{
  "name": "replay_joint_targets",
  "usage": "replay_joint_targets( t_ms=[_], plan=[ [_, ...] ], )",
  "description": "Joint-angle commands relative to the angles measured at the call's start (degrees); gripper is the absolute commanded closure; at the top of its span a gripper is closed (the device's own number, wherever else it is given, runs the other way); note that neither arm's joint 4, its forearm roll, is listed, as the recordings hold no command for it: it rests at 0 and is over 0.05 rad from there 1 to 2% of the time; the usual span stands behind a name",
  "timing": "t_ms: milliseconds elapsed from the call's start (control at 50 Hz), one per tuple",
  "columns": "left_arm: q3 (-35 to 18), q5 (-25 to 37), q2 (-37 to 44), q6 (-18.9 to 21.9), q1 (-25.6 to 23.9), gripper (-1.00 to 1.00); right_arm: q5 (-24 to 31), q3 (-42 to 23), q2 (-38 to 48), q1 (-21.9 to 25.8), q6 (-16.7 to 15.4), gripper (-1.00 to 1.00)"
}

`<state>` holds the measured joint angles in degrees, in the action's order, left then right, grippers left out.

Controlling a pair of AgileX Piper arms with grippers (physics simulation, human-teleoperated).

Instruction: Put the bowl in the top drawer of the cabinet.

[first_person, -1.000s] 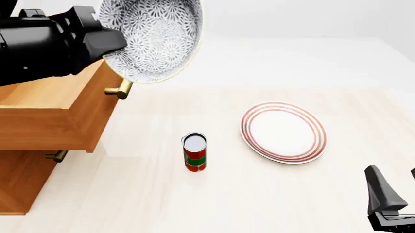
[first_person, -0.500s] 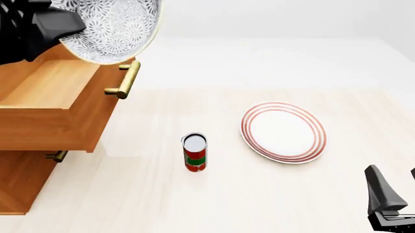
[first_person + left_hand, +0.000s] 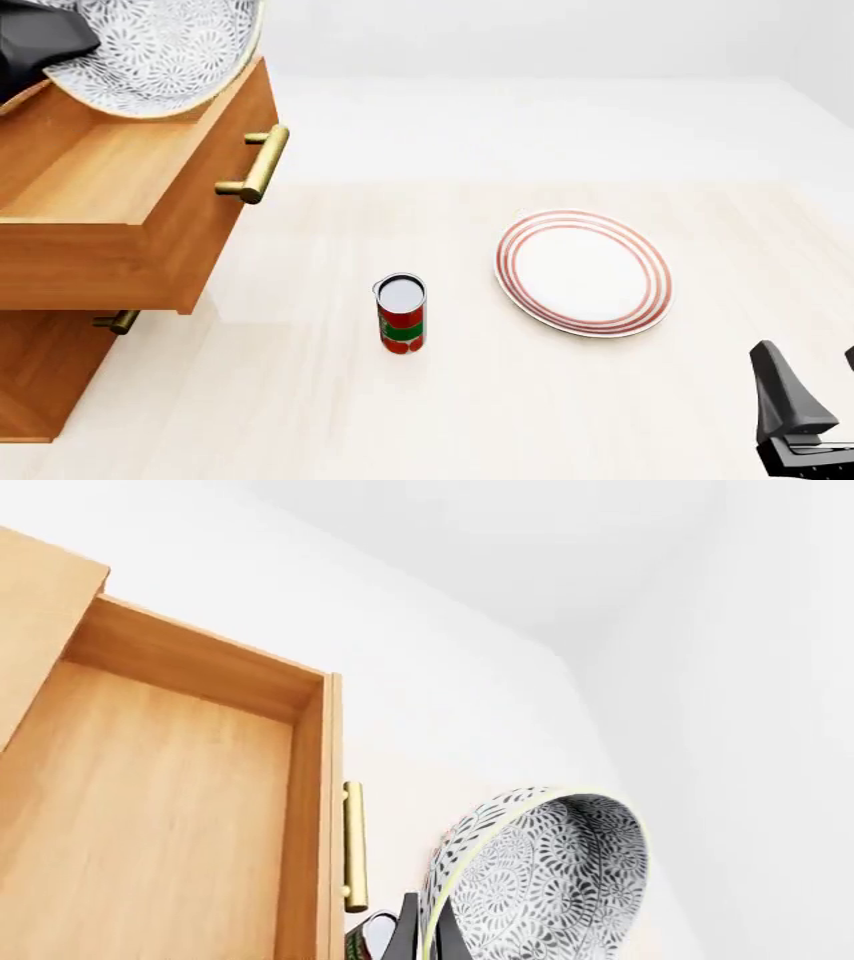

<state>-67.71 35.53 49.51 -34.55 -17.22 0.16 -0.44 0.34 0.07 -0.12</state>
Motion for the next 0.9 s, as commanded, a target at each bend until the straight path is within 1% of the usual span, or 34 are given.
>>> replay_joint_targets(
  t_ms=[20, 140, 500, 700, 900],
  plan=[
    [-0.4, 1.3, -1.6, 0.7, 3.5, 1.00, 0.0, 0.1, -0.1, 0.0, 0.0, -1.00],
    [-0.4, 2.2, -2.3, 1.6, 6.0, 1.00, 0.0, 0.1, 0.0, 0.0, 0.1, -1.00],
    [-0.7, 2.8, -2.3, 2.1, 9.9, 1.00, 0.0, 0.0, 0.0, 0.0, 0.0, -1.00],
    [0.8, 1.8, -2.1, 2.0, 11.8, 1.00, 0.0, 0.0, 0.0, 0.0, -0.1, -1.00],
    [1.1, 0.9, -1.1, 1.8, 13.4, 1.00, -0.1, 0.1, 0.1, 0.0, 0.1, -1.00]
  ],
)
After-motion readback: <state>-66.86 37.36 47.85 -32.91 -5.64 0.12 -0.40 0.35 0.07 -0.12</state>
